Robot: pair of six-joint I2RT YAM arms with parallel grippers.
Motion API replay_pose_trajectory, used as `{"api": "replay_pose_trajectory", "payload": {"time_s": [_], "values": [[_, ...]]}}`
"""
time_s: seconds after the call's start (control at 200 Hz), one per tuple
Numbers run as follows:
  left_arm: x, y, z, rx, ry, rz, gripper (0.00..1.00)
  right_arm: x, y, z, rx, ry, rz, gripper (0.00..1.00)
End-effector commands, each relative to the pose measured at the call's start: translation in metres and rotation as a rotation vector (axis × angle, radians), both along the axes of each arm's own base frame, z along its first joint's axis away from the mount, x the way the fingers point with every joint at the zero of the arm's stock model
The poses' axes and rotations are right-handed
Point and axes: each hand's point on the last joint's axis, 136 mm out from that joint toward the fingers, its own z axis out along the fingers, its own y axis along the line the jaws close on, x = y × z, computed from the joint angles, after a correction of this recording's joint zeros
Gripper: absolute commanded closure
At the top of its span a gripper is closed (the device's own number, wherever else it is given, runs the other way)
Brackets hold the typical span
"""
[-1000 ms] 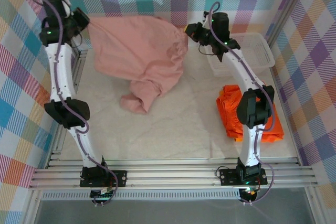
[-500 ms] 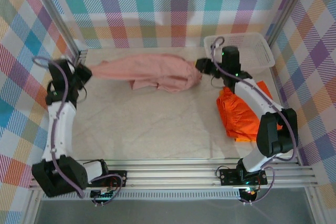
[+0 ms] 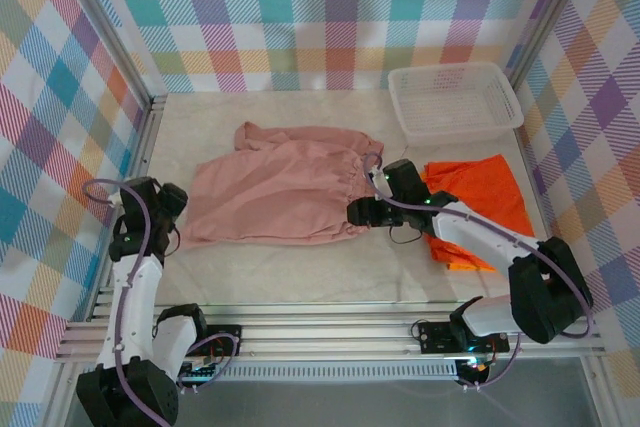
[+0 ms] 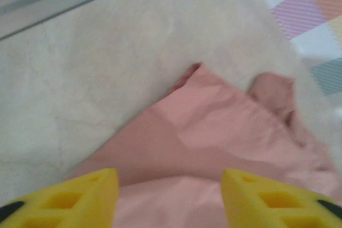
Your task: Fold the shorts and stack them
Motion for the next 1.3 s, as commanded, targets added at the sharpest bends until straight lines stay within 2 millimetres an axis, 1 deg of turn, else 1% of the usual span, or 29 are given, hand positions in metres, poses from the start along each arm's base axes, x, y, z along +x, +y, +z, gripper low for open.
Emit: {"api": "replay_pose_trajectory", "payload": {"time_s": [0.0,0.055,0.085,0.15,0.185,0.245,0.28,0.36,0.42,0.46,0.525,0.545,0.565,0.655,0.74,0.785,0.84,0.89,0.93,0.935,1.0,1.025,1.07,1.11,1.165,1.19,1.22,1.295], "values": [[0.012,-0.011,0.062,0.05,-0.113,-0.095,0.22,-0.005,-0.01,0.012,-0.04,-0.032,-0.006,0.42],[0.02,-0.021,0.078,0.044,-0.136,-0.157,0.13,0.004,-0.004,0.03,-0.004,-0.074,-0.02,0.39],[0.025,-0.027,0.083,0.032,-0.141,-0.194,0.1,0.01,0.001,0.039,0.021,-0.089,-0.026,0.38],[0.036,-0.043,0.082,-0.006,-0.129,-0.264,0.07,0.023,0.016,0.056,0.074,-0.101,-0.026,0.33],[0.045,-0.054,0.075,-0.028,-0.113,-0.306,0.07,0.029,0.027,0.065,0.1,-0.103,-0.009,0.28],[0.058,-0.072,0.056,-0.081,-0.068,-0.365,0.06,0.038,0.046,0.071,0.118,-0.091,0.018,0.21],[0.065,-0.082,0.041,-0.112,-0.036,-0.397,0.06,0.044,0.056,0.069,0.12,-0.075,0.025,0.19],[0.077,-0.103,0.002,-0.168,0.05,-0.439,0.06,0.054,0.073,0.053,0.119,-0.004,0.017,0.15],[0.082,-0.116,-0.027,-0.193,0.111,-0.46,0.07,0.057,0.08,0.032,0.115,0.063,-0.001,0.15],[0.083,-0.122,-0.045,-0.2,0.153,-0.47,0.07,0.057,0.081,0.017,0.106,0.106,-0.02,0.15],[0.078,-0.129,-0.073,-0.206,0.226,-0.475,0.07,0.053,0.077,-0.009,0.078,0.178,-0.057,0.15],[0.083,-0.131,-0.075,-0.199,0.213,-0.476,0.07,0.05,0.075,-0.016,0.069,0.199,-0.065,0.15],[0.081,-0.132,-0.083,-0.197,0.232,-0.473,0.07,0.047,0.073,-0.023,0.061,0.22,-0.072,0.15],[0.073,-0.132,-0.107,-0.191,0.292,-0.459,0.08,0.03,0.063,-0.051,0.029,0.299,-0.093,0.15],[0.065,-0.128,-0.123,-0.18,0.336,-0.437,0.08,0.013,0.046,-0.072,-0.023,0.344,-0.122,0.15],[0.064,-0.125,-0.123,-0.166,0.338,-0.429,0.08,0.004,0.036,-0.081,-0.058,0.363,-0.131,0.15],[0.068,-0.122,-0.107,-0.14,0.296,-0.429,0.09,-0.007,0.025,-0.088,-0.101,0.381,-0.134,0.15],[0.077,-0.119,-0.081,-0.104,0.234,-0.43,0.08,-0.015,0.015,-0.094,-0.141,0.392,-0.135,0.15],[0.089,-0.117,-0.052,-0.064,0.165,-0.43,0.07,-0.02,0.009,-0.095,-0.168,0.392,-0.132,0.15],[0.086,-0.116,-0.052,-0.061,0.184,-0.428,0.07,-0.021,0.008,-0.096,-0.172,0.392,-0.13,0.14],[0.101,-0.109,-0.013,-0.004,0.128,-0.418,0.07,-0.025,0.0,-0.097,-0.21,0.386,-0.126,0.14],[0.108,-0.109,-0.002,0.011,0.115,-0.422,0.07,-0.025,-0.002,-0.096,-0.218,0.381,-0.127,0.14],[0.122,-0.109,0.013,0.03,0.11,-0.429,0.07,-0.025,-0.005,-0.094,-0.228,0.37,-0.125,0.13],[0.135,-0.111,0.019,0.032,0.127,-0.444,0.08,-0.023,-0.005,-0.093,-0.23,0.358,-0.126,0.13],[0.155,-0.119,0.021,0.018,0.151,-0.481,0.1,-0.02,-0.005,-0.091,-0.23,0.346,-0.129,0.13],[0.165,-0.124,0.014,0.006,0.173,-0.506,0.11,-0.019,-0.004,-0.089,-0.227,0.343,-0.129,0.13],[0.177,-0.13,0.015,-0.002,0.181,-0.536,0.13,-0.018,-0.003,-0.089,-0.225,0.339,-0.128,0.13],[0.202,-0.142,-0.005,0.005,0.256,-0.594,0.18,-0.016,-0.001,-0.088,-0.225,0.34,-0.127,0.13]]}}
